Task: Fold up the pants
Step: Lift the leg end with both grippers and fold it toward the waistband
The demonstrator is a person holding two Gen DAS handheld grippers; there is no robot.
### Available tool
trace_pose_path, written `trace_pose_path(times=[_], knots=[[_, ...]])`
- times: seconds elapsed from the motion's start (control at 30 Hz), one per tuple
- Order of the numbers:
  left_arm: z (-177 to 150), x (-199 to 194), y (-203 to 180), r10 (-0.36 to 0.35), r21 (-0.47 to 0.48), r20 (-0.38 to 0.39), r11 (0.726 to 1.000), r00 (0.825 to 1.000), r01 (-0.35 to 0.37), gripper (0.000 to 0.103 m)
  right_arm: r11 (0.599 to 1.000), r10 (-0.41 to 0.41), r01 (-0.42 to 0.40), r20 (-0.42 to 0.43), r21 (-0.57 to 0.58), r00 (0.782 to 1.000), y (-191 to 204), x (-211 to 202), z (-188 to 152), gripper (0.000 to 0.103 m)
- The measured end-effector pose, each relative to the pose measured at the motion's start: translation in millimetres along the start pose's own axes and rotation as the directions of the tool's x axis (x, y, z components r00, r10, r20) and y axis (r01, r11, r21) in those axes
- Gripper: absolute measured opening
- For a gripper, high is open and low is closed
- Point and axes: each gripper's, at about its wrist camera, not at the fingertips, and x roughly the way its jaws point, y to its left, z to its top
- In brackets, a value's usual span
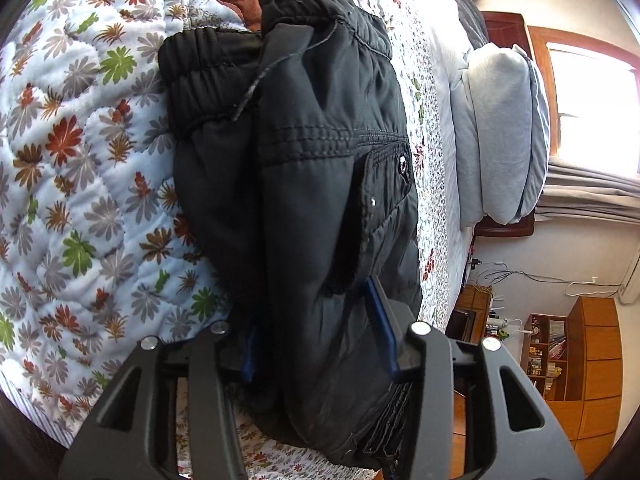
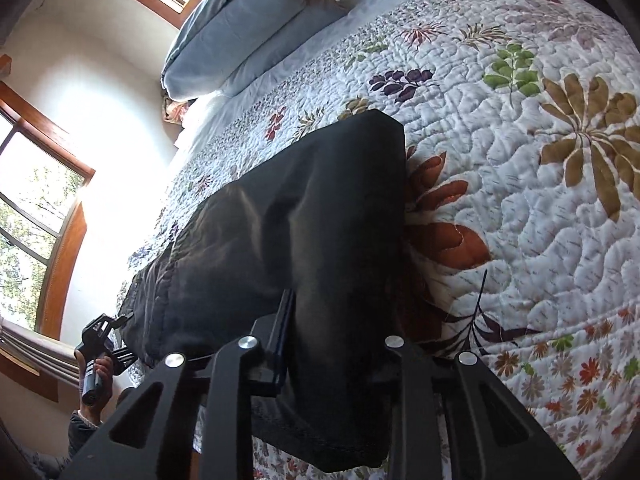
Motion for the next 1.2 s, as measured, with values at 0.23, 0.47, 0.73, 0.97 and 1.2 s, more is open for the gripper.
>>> trace_pose_path(times=[0.23, 0.47, 0.73, 0.97, 1.2], knots=[[-3, 8, -15, 0.024, 0.077, -0.019, 0.997, 1.000, -0.022, 0.061, 0.999, 0.014, -0.014, 0.017, 0.039, 1.000, -7, -3, -9, 0.026], [-1, 3, -9, 0.035, 0.067, -0.041, 0.997, 0.999, -0.032, 0.020, 0.999, 0.003, -0.004, 0.019, 0.034, 1.000, -6, -5, -10, 0.027], [-22, -5, -60, 0.047, 0.288, 0.065, 0.956, 0.997, -0.064, 0.014, 0.999, 0.007, -0.008, 0.024, 0.046, 1.000, -7, -2, -11, 0.029], [-46, 5, -116, 0.046, 0.493, 0.129, 0.864, 0.991, -0.104, 0.014, 0.998, 0.014, -0.016, 0.030, 0.054, 0.999, -11, -3, -13, 0.031], [-91, 22, -164, 0.060, 0.726, 0.179, 0.665, 0.982, -0.173, 0.019, 0.997, 0.025, -0.027, 0.030, 0.066, 0.999, -16, -2, -16, 0.033]])
